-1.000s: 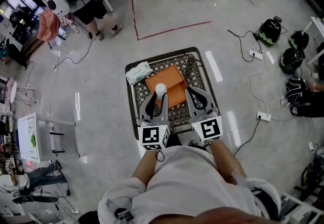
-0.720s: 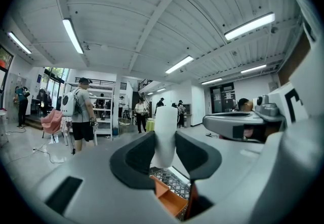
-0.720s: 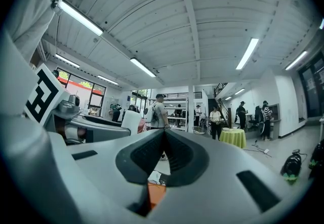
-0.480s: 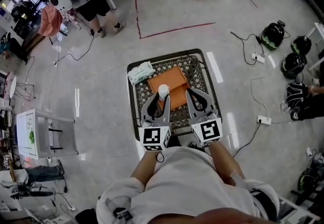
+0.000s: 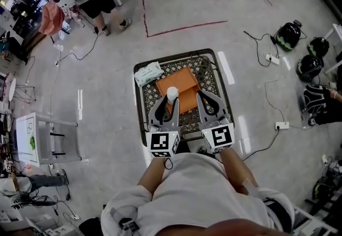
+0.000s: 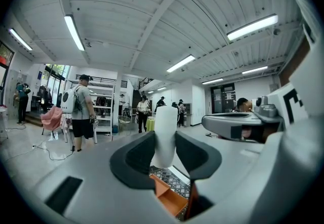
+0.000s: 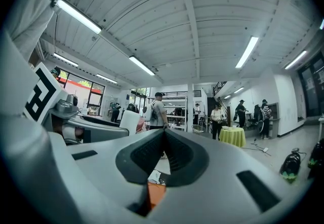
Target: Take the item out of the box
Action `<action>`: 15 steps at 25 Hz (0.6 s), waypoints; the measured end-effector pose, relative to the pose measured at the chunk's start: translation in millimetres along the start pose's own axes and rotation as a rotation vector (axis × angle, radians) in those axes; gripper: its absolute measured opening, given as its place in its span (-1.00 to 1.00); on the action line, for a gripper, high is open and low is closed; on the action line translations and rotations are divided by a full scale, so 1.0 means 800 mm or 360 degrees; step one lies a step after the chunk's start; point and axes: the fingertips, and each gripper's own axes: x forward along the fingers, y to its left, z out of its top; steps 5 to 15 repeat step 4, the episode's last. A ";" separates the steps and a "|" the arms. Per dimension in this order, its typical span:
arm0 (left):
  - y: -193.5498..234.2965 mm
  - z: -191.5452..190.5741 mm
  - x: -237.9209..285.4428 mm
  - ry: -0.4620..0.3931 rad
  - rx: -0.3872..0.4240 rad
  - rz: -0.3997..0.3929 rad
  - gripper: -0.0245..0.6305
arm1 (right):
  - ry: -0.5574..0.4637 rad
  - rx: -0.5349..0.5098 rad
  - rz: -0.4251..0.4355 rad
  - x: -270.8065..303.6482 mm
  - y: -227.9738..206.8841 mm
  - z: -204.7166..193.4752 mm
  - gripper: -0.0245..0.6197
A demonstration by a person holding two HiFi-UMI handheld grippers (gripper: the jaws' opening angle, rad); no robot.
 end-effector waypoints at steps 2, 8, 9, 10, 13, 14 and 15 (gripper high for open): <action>0.004 -0.001 0.000 0.0004 0.0000 0.0008 -0.54 | 0.0000 -0.0005 -0.0003 0.002 0.000 0.000 -0.91; 0.009 -0.001 0.000 0.0009 0.0000 0.0018 -0.54 | 0.0004 -0.0008 -0.0001 0.004 0.001 0.000 -0.91; 0.009 -0.001 0.000 0.0009 0.0000 0.0018 -0.54 | 0.0004 -0.0008 -0.0001 0.004 0.001 0.000 -0.91; 0.009 -0.001 0.000 0.0009 0.0000 0.0018 -0.54 | 0.0004 -0.0008 -0.0001 0.004 0.001 0.000 -0.91; 0.009 -0.001 0.000 0.0009 0.0000 0.0018 -0.54 | 0.0004 -0.0008 -0.0001 0.004 0.001 0.000 -0.91; 0.009 -0.001 0.000 0.0009 0.0000 0.0018 -0.54 | 0.0004 -0.0008 -0.0001 0.004 0.001 0.000 -0.91; 0.009 -0.001 0.000 0.0009 0.0000 0.0018 -0.54 | 0.0004 -0.0008 -0.0001 0.004 0.001 0.000 -0.91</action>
